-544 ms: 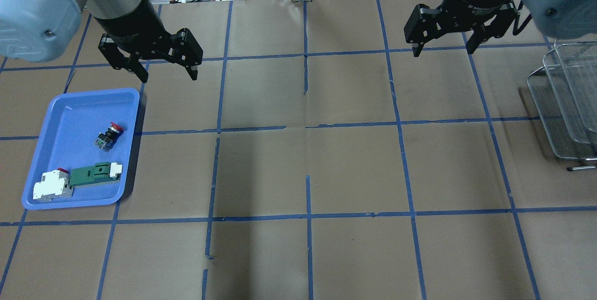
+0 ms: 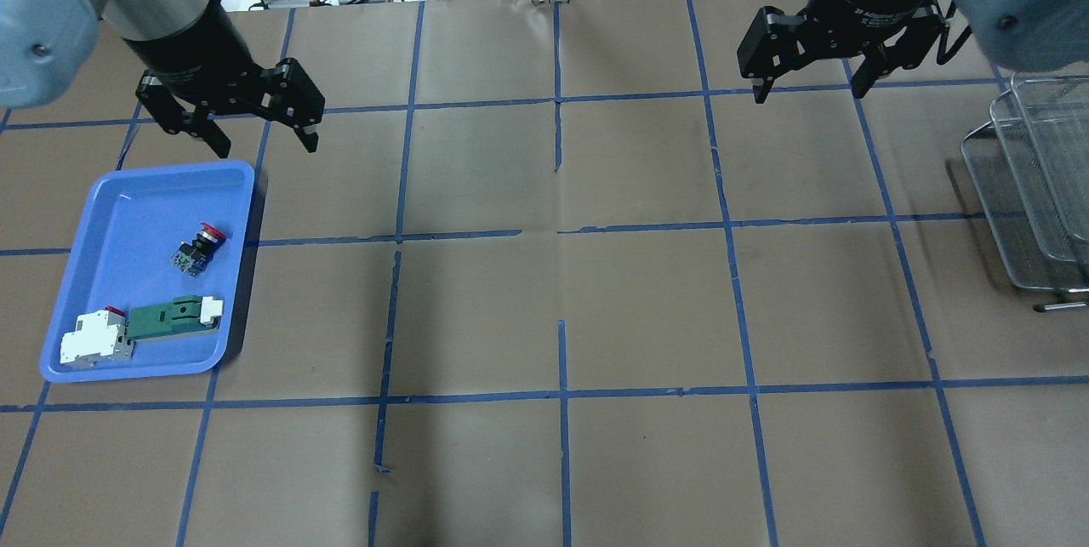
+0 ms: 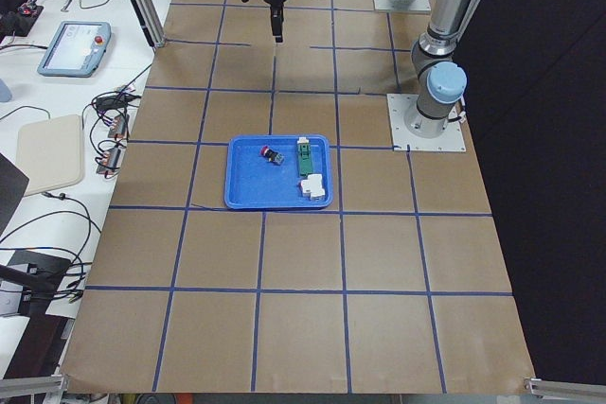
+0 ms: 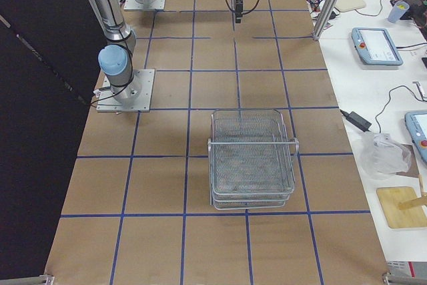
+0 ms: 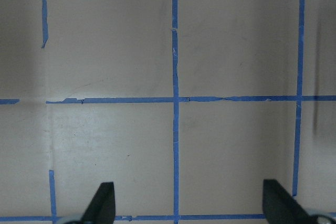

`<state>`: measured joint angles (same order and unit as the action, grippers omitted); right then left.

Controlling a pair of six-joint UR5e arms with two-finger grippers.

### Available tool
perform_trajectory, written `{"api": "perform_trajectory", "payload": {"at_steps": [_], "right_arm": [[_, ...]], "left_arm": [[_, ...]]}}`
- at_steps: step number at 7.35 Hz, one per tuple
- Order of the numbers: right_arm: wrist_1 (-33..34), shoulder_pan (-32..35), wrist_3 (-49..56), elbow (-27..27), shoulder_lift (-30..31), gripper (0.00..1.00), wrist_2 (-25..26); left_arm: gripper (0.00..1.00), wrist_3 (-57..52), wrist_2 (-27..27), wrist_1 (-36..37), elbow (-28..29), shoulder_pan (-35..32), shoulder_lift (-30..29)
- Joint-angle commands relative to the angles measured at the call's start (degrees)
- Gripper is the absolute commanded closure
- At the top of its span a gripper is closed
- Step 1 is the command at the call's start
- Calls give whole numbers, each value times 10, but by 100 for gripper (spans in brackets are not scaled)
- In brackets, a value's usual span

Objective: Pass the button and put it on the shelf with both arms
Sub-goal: 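Move the left gripper down over the red push button in the tray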

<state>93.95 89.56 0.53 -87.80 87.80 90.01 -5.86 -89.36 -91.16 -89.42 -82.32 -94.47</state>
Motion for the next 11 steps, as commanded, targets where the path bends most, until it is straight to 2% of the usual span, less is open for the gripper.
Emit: {"api": "perform_trajectory", "payload": {"at_steps": [1,2,3,4,6,8,10,11], "right_arm": [[0,0,0,0,1,0,1],[0,0,0,0,1,0,2],[-1,0,0,0,1,0,2],[0,0,0,0,1,0,4],[1,0,-1,0,1,0,4],[13,1,-4,2,1,0,3],[40,-3,-4,0,-8,0,-1],[47,-3,-5,5,-38,0,-1]], "left_arm": [[0,-49,0,6,-42,98,-4],[0,-64,0,10,-67,149,-8],[0,-71,-1,45,-78,197,-25],[0,-97,0,115,-84,219,-56],[0,-176,-24,167,-92,219,-97],[0,-387,-41,233,-94,219,-141],[0,-511,-35,283,-95,222,-175],[0,-577,-35,307,-98,222,-188]]}}
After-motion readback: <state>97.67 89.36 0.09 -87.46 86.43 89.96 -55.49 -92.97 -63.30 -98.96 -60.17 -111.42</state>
